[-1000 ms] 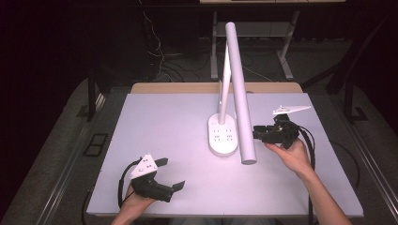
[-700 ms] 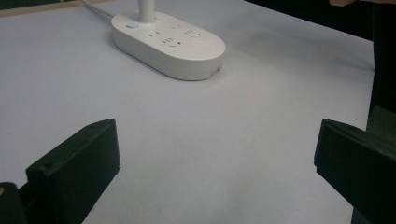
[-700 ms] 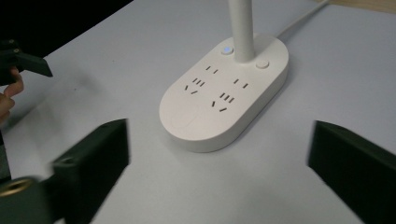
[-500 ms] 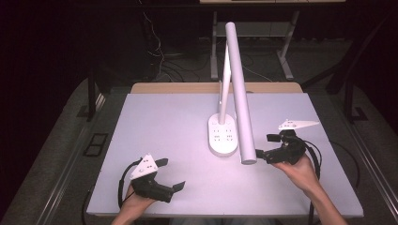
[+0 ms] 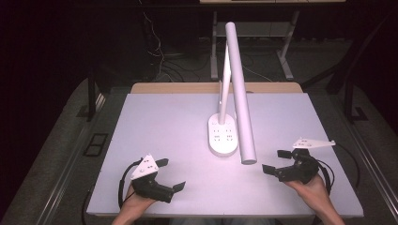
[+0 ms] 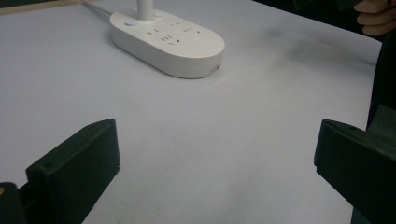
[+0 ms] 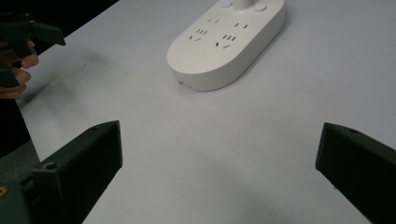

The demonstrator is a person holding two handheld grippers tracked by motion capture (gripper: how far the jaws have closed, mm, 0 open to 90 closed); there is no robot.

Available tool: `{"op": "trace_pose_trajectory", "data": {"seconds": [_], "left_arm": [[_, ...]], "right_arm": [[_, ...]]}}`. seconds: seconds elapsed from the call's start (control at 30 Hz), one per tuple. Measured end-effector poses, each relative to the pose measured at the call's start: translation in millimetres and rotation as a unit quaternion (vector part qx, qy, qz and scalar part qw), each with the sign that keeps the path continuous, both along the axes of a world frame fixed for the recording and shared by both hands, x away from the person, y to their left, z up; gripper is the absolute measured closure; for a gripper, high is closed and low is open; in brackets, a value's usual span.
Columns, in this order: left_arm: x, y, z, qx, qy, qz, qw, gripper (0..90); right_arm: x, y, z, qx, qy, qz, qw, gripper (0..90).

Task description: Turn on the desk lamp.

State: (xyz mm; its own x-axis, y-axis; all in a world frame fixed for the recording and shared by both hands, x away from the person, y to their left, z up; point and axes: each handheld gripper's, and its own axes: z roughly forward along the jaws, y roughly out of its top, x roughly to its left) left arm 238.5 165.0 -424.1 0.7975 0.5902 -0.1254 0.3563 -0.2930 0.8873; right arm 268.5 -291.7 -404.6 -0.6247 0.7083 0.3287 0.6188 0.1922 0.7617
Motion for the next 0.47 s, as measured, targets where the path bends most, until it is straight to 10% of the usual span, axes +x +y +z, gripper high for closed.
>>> {"op": "trace_pose_trajectory", "data": {"seconds": [0.47], "left_arm": [[0.3, -1.2, -1.1, 0.003, 0.006, 0.000, 1.0000, 0.0]], "right_arm": [[-27.3, -3.8, -15.9, 0.009, -0.015, -0.016, 0.9997, 0.1]]}}
